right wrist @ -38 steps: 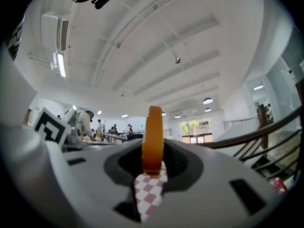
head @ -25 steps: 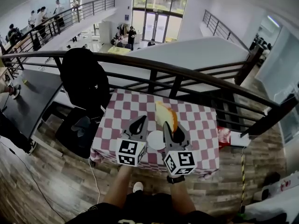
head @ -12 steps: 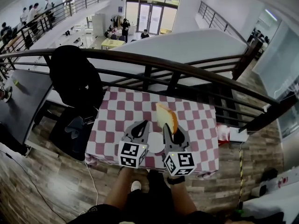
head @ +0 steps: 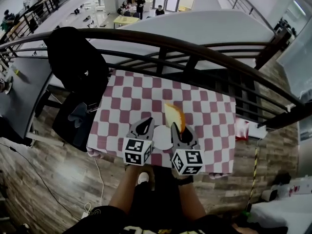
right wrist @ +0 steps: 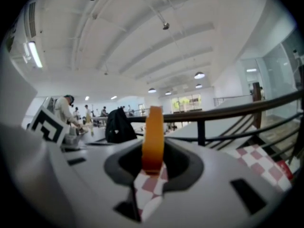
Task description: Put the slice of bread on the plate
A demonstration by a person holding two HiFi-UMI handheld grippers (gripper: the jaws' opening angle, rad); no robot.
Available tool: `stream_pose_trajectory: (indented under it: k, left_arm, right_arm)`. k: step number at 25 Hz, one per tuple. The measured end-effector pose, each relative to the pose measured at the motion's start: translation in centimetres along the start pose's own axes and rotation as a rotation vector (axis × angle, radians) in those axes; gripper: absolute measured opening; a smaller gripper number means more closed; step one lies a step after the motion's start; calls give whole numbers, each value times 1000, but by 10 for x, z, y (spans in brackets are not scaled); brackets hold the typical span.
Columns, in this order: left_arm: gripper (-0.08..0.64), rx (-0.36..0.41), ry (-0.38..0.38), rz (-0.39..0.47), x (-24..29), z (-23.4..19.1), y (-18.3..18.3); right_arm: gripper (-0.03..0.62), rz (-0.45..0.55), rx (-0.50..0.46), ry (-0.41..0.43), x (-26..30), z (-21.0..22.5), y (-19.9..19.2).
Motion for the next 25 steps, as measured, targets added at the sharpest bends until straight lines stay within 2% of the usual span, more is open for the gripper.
stream_pose_trajectory:
  k: [6, 25]
  left_arm:
    - [18, -38, 27, -89, 8, -7, -32]
    - [18, -81, 62, -250, 20, -20, -103]
  right_arm:
    - [103, -109, 51, 7, 13, 9, -37]
    - [103, -392, 220, 10, 35, 18, -155]
Point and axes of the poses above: the fingertips, and each gripper's own axes: x forward along the fingers, z to its right, y out of its top, the point moved 6 cm from there along -x, backward along the fingers, and after that the axes turned 5 degrees about -z, right-handed, at the moved point
